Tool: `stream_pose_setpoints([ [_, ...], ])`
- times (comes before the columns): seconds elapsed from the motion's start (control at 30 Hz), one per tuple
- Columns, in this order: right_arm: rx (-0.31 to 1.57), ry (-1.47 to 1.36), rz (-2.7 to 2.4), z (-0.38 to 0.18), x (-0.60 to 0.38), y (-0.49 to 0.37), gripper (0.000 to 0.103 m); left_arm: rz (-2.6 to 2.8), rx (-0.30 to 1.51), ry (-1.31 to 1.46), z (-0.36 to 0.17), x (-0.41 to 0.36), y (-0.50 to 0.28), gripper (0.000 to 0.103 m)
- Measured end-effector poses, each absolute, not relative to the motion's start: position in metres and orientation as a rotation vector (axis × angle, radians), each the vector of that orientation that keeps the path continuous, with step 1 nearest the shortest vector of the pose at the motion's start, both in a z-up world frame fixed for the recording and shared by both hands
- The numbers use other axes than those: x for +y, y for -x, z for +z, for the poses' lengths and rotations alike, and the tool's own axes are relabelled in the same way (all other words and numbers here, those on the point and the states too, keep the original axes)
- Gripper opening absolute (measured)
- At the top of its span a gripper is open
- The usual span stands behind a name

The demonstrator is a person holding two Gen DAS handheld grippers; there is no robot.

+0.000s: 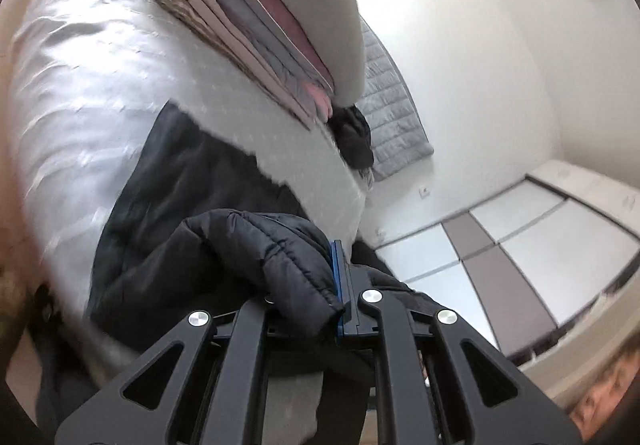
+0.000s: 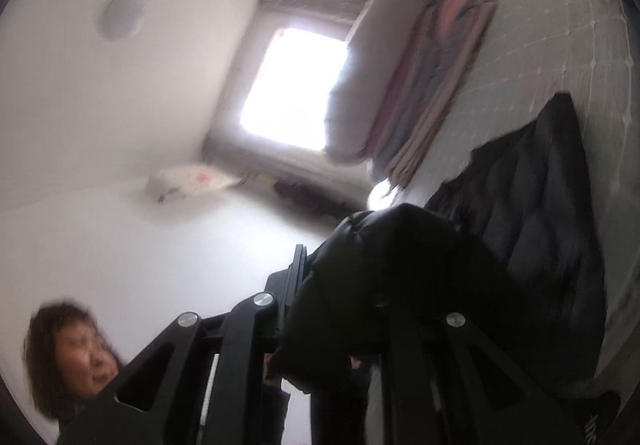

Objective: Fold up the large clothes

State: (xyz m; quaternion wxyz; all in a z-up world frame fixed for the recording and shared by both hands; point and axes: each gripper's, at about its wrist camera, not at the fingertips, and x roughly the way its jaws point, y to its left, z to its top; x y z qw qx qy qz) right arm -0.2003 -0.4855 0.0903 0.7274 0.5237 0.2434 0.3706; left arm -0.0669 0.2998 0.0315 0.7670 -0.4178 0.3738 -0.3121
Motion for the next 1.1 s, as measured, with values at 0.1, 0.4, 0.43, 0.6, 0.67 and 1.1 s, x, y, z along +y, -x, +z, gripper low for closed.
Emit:
stream_pose_setpoints([
  [0.1,0.590,-1.208,0.701,0.071,-0.493,0.136,0.016,-0.647,0.832,0.939,0.013,0.288,-0.006,0.007],
  [0.4,0.887,-1.415,0.335,-0.041,-0.506,0.027,0.061,-0.398,1.084,0.909,-0.100,0.243,-0.143,0.015],
  [0.43,0.882,-1.406,0.338,-0.037,-0.506,0.029,0.064,-0.400,1.084,0.912,-0.098,0.242,-0.143,0.016],
  [0.6,0.871,-1.300,0.368,-0.004,-0.501,0.056,0.076,-0.435,0.961,0.973,-0.068,0.250,-0.133,0.041],
  [0.67,0.832,-1.211,0.403,0.020,-0.488,0.065,0.079,-0.443,0.890,1.016,-0.058,0.255,-0.128,0.050],
  [1.1,1.099,-0.945,0.811,0.035,-0.295,-0.082,0.085,-0.510,0.742,1.011,-0.016,0.231,-0.080,0.063],
])
